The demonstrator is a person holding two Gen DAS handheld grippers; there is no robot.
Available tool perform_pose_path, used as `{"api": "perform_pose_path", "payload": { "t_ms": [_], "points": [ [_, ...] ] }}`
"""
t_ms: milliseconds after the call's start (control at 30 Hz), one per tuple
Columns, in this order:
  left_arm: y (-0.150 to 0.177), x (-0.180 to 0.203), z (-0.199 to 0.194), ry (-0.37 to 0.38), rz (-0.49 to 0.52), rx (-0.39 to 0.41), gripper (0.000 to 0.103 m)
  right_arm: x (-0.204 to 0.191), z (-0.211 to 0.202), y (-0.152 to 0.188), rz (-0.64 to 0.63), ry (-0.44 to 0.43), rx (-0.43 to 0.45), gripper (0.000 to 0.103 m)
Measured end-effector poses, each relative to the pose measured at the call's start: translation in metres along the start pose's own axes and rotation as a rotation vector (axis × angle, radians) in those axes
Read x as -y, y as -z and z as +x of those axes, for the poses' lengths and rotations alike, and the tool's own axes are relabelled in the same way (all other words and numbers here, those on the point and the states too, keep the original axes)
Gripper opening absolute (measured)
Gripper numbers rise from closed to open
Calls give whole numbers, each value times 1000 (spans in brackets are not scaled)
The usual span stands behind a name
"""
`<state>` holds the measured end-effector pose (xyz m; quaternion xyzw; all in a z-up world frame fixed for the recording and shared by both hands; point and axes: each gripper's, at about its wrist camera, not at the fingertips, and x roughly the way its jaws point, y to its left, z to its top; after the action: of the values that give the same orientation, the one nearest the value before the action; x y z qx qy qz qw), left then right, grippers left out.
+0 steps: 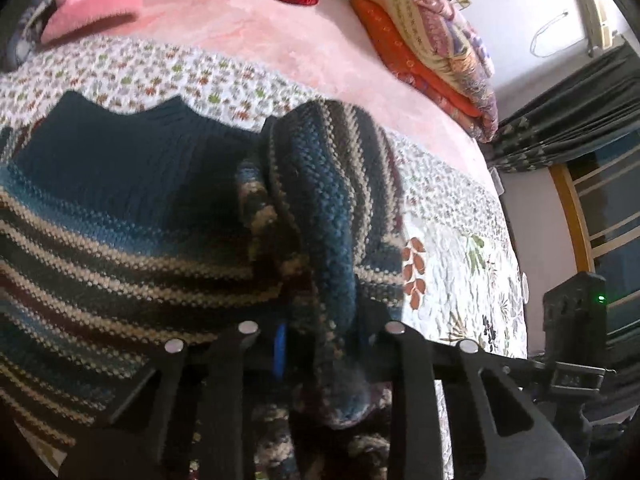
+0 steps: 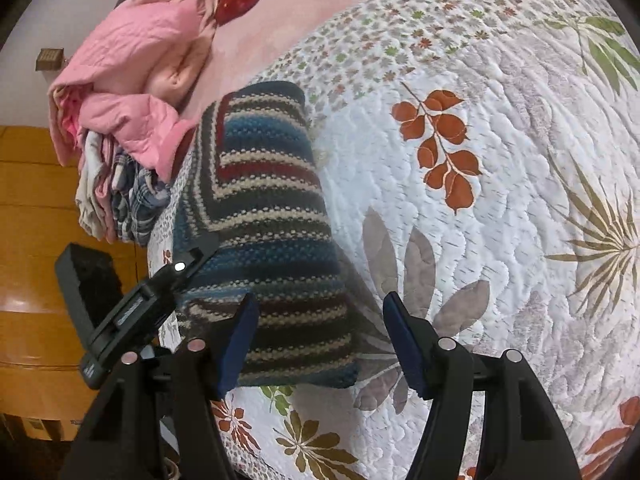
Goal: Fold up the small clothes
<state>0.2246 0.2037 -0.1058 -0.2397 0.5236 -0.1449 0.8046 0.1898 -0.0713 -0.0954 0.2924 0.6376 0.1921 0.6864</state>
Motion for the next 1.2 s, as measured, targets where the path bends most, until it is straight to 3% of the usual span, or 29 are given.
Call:
{"api": "perform_pose_path", "payload": {
  "t_ms": [267,533,733,900,1200],
  "points": [
    [-1,-4,-49,54,10,78,19,-4,5,3,-33,15,-7,66],
    [-14,-42,-114,27,22,138,19,-37,16,16,-189,28,-12,68],
    [-21,-79,-155,-4,30,178,19,-57,34,30,-227,-61,-30,69],
    [-22,-111,-174,-25,15,186,19,-75,51,40,-267,-95,-50,69],
    [-15,-179,-175,-33,-72,184,19,-94,82,59,-331,-78,-108,70]
  ]
}}
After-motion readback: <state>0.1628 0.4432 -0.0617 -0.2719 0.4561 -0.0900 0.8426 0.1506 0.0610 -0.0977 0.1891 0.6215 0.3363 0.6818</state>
